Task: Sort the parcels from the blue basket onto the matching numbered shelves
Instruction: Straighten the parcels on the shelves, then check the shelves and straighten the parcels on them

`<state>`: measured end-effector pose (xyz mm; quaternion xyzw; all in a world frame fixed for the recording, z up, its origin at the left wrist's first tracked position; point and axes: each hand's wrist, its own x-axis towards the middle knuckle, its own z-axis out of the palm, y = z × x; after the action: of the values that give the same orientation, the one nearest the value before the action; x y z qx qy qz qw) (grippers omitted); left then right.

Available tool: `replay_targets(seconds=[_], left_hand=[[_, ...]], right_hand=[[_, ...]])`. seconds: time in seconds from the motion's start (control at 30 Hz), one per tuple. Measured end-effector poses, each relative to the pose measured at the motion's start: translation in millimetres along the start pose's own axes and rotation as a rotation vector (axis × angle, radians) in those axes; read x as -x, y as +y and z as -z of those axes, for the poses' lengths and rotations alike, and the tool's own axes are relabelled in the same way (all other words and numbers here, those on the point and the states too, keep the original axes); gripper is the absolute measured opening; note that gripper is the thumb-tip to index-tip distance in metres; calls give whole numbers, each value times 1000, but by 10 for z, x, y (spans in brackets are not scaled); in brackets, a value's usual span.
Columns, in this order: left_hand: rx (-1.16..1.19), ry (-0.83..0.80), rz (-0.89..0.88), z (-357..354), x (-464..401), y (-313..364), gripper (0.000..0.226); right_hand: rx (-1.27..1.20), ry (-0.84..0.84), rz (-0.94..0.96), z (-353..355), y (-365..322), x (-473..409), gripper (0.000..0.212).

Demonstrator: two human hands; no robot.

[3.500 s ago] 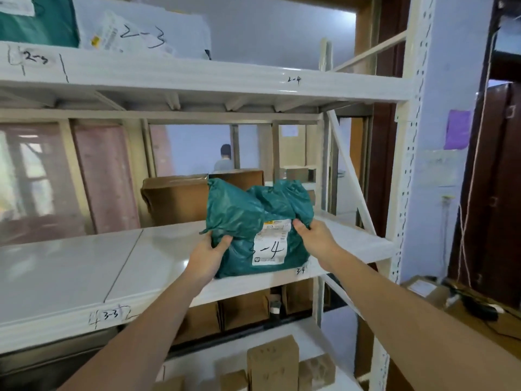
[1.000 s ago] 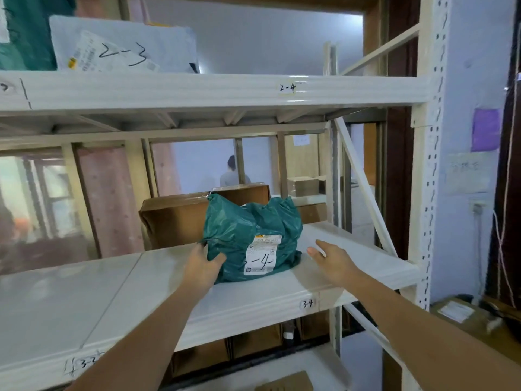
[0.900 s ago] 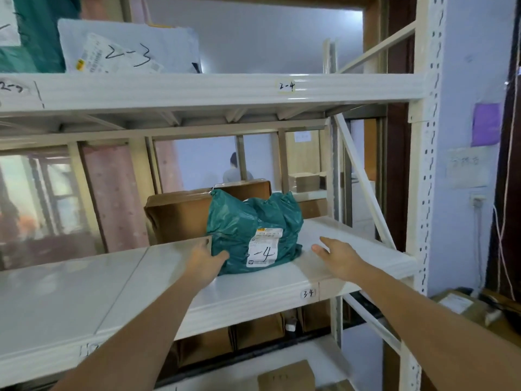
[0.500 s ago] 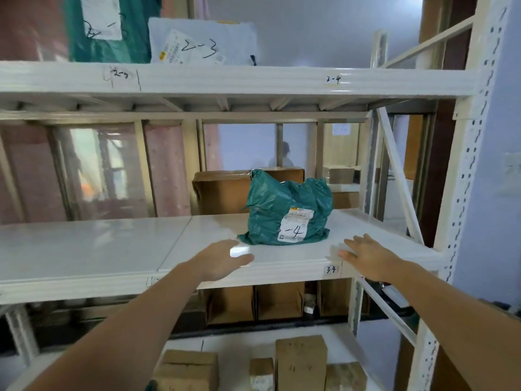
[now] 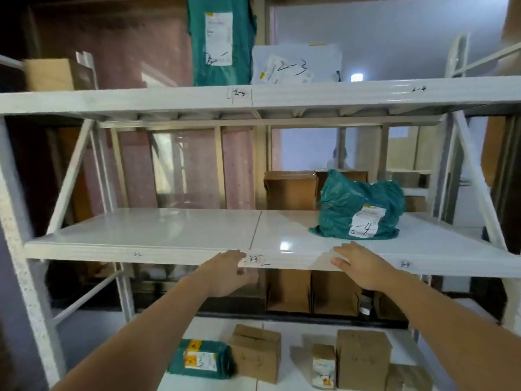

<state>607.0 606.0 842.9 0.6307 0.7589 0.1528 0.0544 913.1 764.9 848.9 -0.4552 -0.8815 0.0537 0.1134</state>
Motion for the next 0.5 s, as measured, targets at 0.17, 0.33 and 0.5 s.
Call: replay_targets(seconds=[0.17,0.33,0.5], left_hand=[[33,4,151,293,892,-1022,68],[7,22,412,477,1937,-1894,66],[18,88,765,434,3354,-2676,72]], right_hand=[[-60,-27,242,-492,-1283,-37,42],[-80,-153,452,-1112,-2568,-79,46],[-111,-343,613,-1930,-3852,129,53]])
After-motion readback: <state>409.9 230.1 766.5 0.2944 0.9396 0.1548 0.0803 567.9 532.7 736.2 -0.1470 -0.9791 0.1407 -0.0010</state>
